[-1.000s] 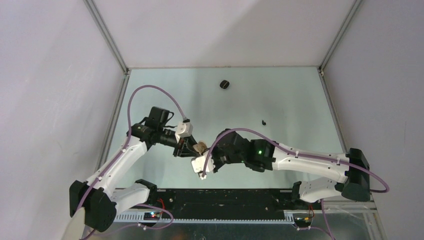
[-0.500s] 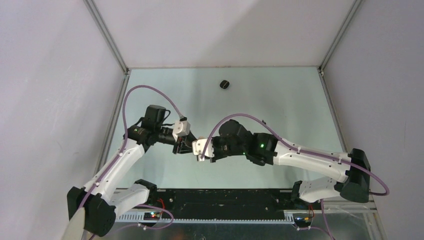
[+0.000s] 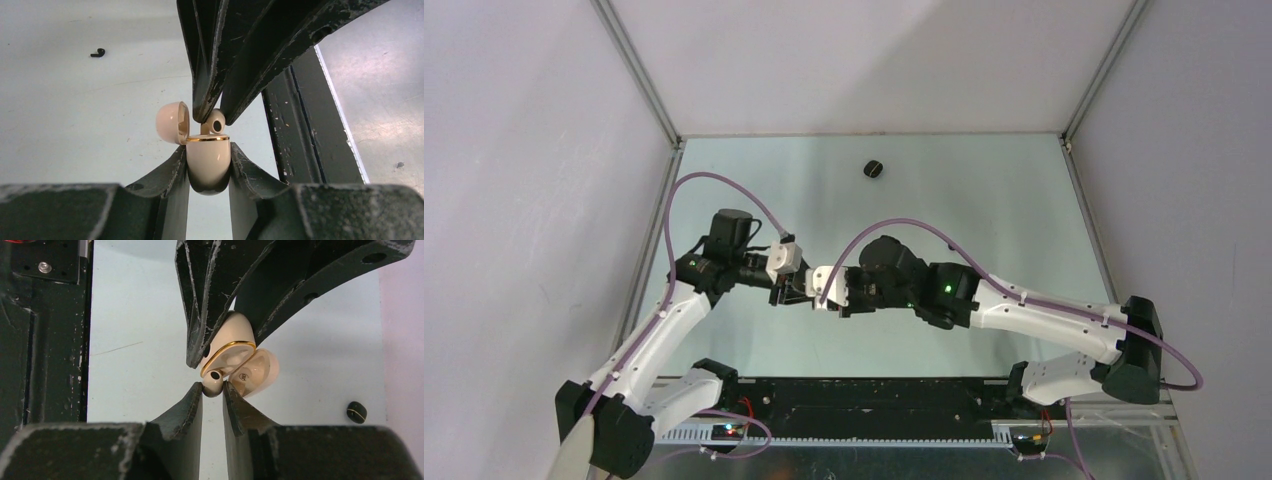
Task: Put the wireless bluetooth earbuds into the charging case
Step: Place the earbud in the charging case.
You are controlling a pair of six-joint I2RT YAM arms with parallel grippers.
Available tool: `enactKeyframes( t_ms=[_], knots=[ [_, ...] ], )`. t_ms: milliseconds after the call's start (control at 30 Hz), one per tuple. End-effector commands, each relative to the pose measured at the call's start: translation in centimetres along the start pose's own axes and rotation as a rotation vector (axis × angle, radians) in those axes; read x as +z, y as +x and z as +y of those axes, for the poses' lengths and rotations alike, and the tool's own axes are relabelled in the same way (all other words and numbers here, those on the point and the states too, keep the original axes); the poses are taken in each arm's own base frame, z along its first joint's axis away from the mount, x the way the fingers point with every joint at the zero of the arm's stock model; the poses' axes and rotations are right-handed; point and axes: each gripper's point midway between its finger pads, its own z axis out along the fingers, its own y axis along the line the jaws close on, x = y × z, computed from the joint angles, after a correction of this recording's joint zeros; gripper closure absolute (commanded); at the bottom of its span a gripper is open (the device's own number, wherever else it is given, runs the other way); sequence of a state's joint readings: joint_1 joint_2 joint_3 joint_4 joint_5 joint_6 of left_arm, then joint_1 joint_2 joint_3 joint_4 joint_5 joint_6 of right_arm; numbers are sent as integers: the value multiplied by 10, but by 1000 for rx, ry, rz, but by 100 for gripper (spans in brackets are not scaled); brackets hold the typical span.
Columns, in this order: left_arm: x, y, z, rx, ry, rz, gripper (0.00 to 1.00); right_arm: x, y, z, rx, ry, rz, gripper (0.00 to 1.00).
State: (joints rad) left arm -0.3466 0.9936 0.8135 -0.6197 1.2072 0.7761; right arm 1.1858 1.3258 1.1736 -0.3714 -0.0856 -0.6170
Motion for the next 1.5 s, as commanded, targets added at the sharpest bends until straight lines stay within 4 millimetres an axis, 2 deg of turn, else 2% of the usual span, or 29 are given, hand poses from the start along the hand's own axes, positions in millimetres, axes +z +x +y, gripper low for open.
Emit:
enactKeyframes(
  t_ms=[0, 267, 433, 533, 600, 833, 1000, 1200, 1300, 1367, 1467],
  knots=[
    [1, -3, -12, -20, 39, -32, 93, -13, -40, -42, 17, 157, -88, 76],
    [1, -3, -12, -17, 37, -31, 92, -17, -48, -46, 77, 163, -101, 76],
    [0, -4, -12, -11, 33, -32, 92, -19, -45, -50, 78, 188, -83, 75],
    [0, -5, -12, -12, 34, -33, 92, -21, -46, -49, 72, 187, -86, 60],
    [0, -5, -12, -11, 33, -34, 92, -24, -48, -49, 70, 184, -87, 58],
    [-1, -5, -12, -12, 30, -34, 92, -37, -55, -52, 61, 183, -106, 58],
    [-2, -7, -12, -8, 27, -39, 92, -47, -56, -51, 46, 159, -123, 65],
    [-6, -13, -14, 6, 23, -54, 92, -55, -42, -62, 47, 170, -105, 66],
    [-9, -18, -15, 18, 17, -66, 92, -53, -32, -68, 53, 181, -89, 64],
    [-12, -21, -13, 27, 4, -68, 92, -50, -25, -76, 64, 209, -76, 59],
    [-17, -26, -12, 41, -17, -78, 92, -46, -7, -102, 131, 284, -49, 54]
  ],
)
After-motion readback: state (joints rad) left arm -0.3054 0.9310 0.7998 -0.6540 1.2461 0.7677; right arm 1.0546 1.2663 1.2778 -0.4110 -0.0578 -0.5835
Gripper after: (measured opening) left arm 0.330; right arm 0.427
